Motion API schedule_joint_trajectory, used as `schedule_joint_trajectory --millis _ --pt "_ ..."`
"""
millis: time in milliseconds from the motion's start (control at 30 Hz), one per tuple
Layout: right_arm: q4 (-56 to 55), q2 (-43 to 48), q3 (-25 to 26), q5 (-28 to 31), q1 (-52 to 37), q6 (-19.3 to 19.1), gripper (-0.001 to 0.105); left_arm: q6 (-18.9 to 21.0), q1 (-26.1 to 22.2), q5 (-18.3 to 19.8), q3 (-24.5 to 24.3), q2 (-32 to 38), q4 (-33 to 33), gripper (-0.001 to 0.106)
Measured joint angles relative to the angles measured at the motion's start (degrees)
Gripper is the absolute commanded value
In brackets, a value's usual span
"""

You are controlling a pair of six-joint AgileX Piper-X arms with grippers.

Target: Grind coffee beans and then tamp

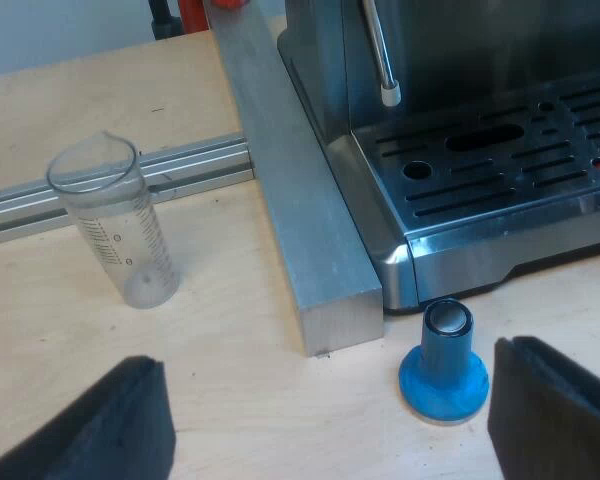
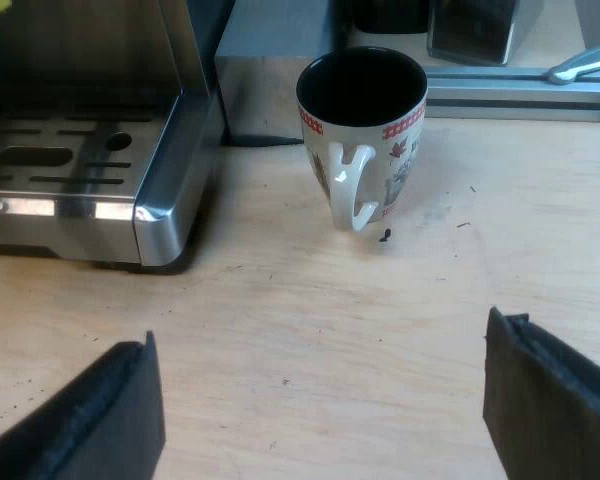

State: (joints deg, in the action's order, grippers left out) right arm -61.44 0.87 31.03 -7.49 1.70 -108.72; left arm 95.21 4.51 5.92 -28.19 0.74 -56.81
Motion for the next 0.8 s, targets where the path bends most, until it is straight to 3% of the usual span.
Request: schedule_joint_trajectory --millis 267,433,600,800 --pt "0.00 0.00 0.00 0.00 0.00 0.00 0.069 0.00 0.00 0.86 0.00 0.00 0.00 0.068" --pt "-0.29 -1.01 1.27 -0.18 0.00 2.25 0.069 0.00 0.00 2.33 -0.95 0.00 -1.55 0.073" --pt "-1.20 -7.00 6.23 -2.39 4.33 2.65 0.069 0.70 0.81 9.39 -5.83 -0.44 -2.58 0.075" --pt "-1.34 -12.73 9.59 -4.73 10.64 2.79 0.069 0.71 6.21 12.81 -6.88 -4.51 -1.14 0.075"
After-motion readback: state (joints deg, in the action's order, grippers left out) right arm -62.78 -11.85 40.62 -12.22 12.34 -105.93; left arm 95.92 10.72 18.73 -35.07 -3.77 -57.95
